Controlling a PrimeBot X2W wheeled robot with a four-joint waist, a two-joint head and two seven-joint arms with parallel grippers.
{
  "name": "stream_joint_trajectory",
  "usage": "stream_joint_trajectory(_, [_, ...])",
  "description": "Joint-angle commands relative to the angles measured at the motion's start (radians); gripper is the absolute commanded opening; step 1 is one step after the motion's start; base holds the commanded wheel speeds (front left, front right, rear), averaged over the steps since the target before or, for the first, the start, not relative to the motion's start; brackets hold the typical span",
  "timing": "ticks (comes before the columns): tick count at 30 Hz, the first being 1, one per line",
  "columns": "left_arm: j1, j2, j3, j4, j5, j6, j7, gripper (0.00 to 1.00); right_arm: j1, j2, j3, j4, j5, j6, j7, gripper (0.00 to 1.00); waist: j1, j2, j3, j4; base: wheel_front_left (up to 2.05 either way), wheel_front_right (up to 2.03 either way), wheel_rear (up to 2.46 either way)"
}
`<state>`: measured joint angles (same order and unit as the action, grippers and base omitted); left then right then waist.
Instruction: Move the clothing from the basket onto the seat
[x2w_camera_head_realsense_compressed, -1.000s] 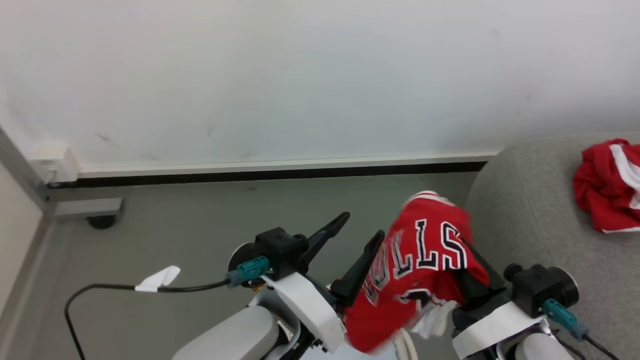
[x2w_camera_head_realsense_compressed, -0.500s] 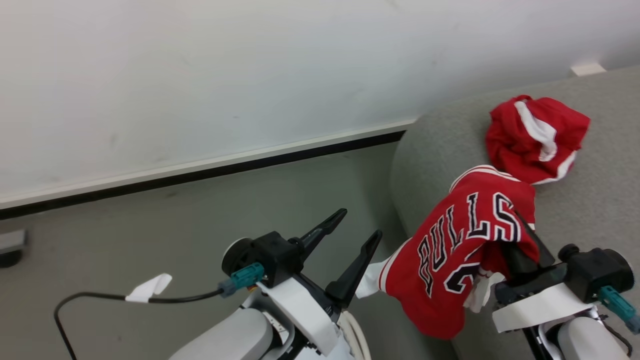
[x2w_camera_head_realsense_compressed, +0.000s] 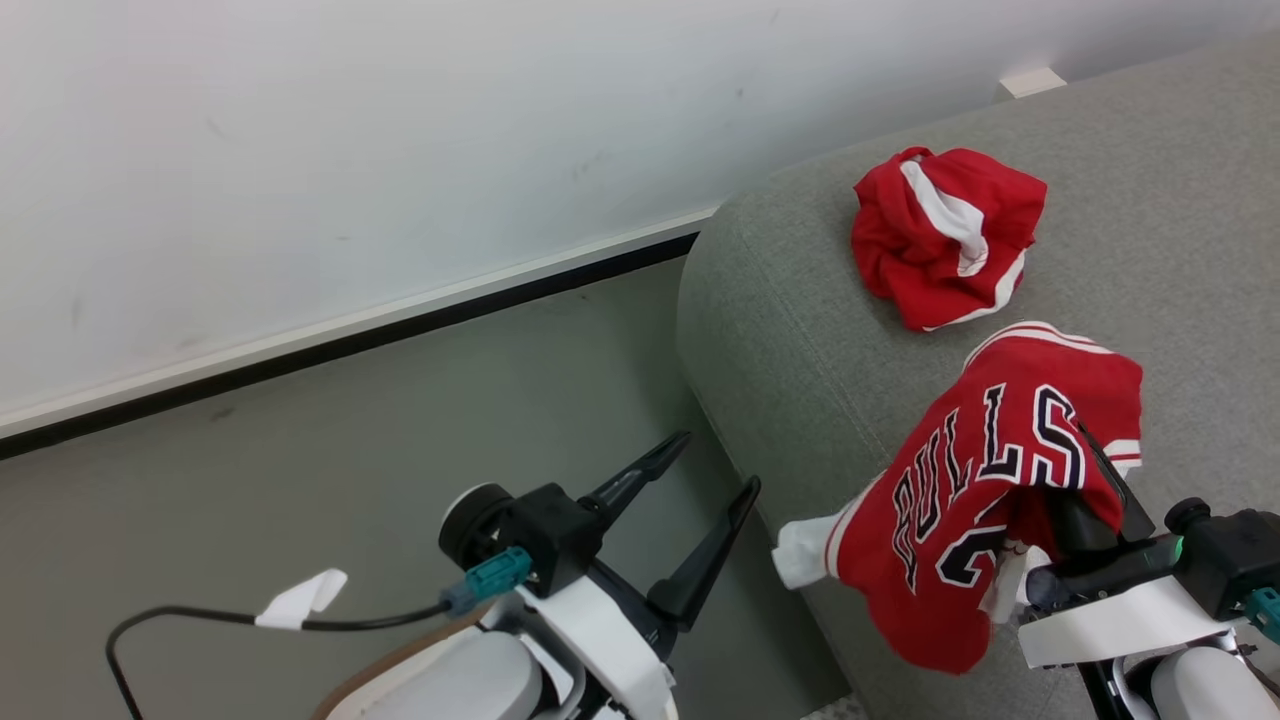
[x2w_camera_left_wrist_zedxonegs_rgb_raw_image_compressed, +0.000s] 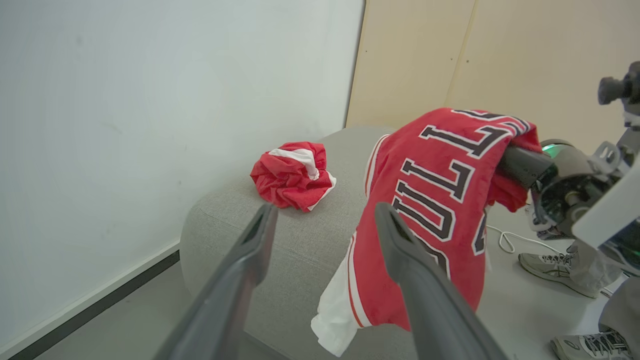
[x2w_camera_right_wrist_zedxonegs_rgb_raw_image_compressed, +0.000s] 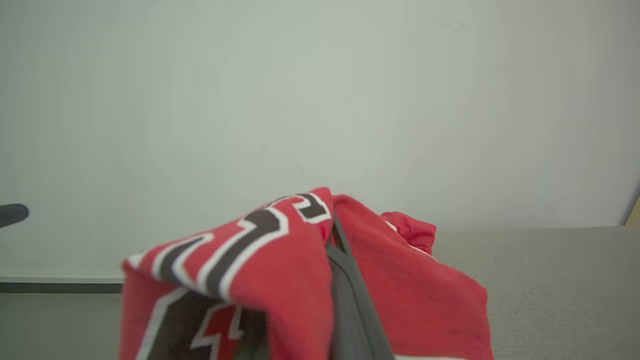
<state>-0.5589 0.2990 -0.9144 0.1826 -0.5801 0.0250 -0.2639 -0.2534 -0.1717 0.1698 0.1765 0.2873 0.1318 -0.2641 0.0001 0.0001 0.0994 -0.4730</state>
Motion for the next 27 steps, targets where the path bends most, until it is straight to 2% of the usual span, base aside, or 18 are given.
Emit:
stream_joint_trajectory(1, [0.016, -0.001, 0.007, 0.005, 0.012, -0.006, -0.001, 1.00, 0.011, -0.002, -0.004, -0.008, -0.002, -0.002, 0.000, 0.00, -0.0001, -0.0001, 0.001, -0.006, 0.00, 0.00, 0.00])
stream_joint_trajectory(13, [0.009, -0.006, 0.024, 0.011, 0.017, -0.040, -0.001, 1.00, -0.070, -0.033, -0.058, -0.030, 0.028, -0.002, 0.000, 0.00, -0.0001, -0.0001, 0.060, 0.025, 0.00, 0.00, 0.00])
stream_joint_trajectory(17, [-0.011, 0.018, 0.024, -0.007, 0.028, -0.045, 0.010, 1.00, -0.144, -0.085, -0.098, -0.015, 0.033, -0.002, 0.000, 0.00, -0.0001, -0.0001, 0.110, 0.054, 0.00, 0.00, 0.00])
stream_joint_trajectory(23, [-0.024, 0.059, 0.025, -0.043, 0.036, -0.048, 0.034, 1.00, -0.253, -0.196, -0.174, 0.051, 0.057, -0.002, 0.000, 0.00, -0.0001, -0.0001, 0.193, 0.100, 0.00, 0.00, 0.00])
stream_joint_trajectory(24, [-0.031, 0.075, 0.028, -0.055, 0.040, -0.047, 0.040, 1.00, -0.291, -0.242, -0.205, 0.092, 0.072, -0.002, 0.000, 0.00, -0.0001, -0.0001, 0.222, 0.114, 0.00, 0.00, 0.00])
stream_joint_trajectory(27, [-0.036, 0.088, 0.031, -0.070, 0.045, -0.044, 0.049, 1.00, -0.316, -0.270, -0.242, 0.132, 0.080, -0.002, 0.002, 0.00, -0.0001, -0.0001, 0.250, 0.127, 0.00, 0.00, 0.00])
